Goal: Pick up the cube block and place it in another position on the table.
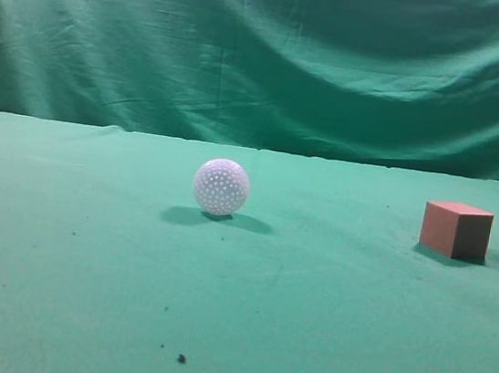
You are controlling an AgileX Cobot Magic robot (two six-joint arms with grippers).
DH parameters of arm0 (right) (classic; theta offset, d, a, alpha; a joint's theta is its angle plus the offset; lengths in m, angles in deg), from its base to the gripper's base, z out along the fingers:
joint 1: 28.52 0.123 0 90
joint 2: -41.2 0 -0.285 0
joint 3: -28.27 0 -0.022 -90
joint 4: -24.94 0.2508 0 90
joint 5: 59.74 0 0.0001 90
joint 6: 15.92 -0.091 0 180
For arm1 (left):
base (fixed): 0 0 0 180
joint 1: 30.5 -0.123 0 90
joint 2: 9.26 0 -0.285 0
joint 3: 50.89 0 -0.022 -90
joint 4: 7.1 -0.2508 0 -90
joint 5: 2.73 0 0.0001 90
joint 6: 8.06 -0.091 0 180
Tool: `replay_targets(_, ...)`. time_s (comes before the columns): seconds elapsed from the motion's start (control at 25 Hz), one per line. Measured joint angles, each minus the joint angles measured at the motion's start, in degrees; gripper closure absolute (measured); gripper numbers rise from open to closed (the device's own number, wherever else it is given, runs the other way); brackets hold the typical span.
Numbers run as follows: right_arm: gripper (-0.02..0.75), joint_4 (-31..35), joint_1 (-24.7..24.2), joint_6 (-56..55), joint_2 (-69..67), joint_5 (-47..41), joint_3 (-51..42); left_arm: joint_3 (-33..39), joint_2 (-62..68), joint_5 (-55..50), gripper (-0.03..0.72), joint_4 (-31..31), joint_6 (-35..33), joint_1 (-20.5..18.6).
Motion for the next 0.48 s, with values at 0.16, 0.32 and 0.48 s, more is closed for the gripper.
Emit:
replay_targets(0.16,0.738,0.0,0.0,0.2,0.0,0.0,0.0,0.0,0.0,0.0,0.426,0.0,0.0,0.0)
replay_targets(0.32,0.738,0.0,0.0,0.2,0.0,0.0,0.0,0.0,0.0,0.0,0.426,0.0,0.0,0.0)
replay_targets(0.48,0.738,0.0,0.0,0.2,0.0,0.0,0.0,0.0,0.0,0.0,0.426,0.0,0.0,0.0)
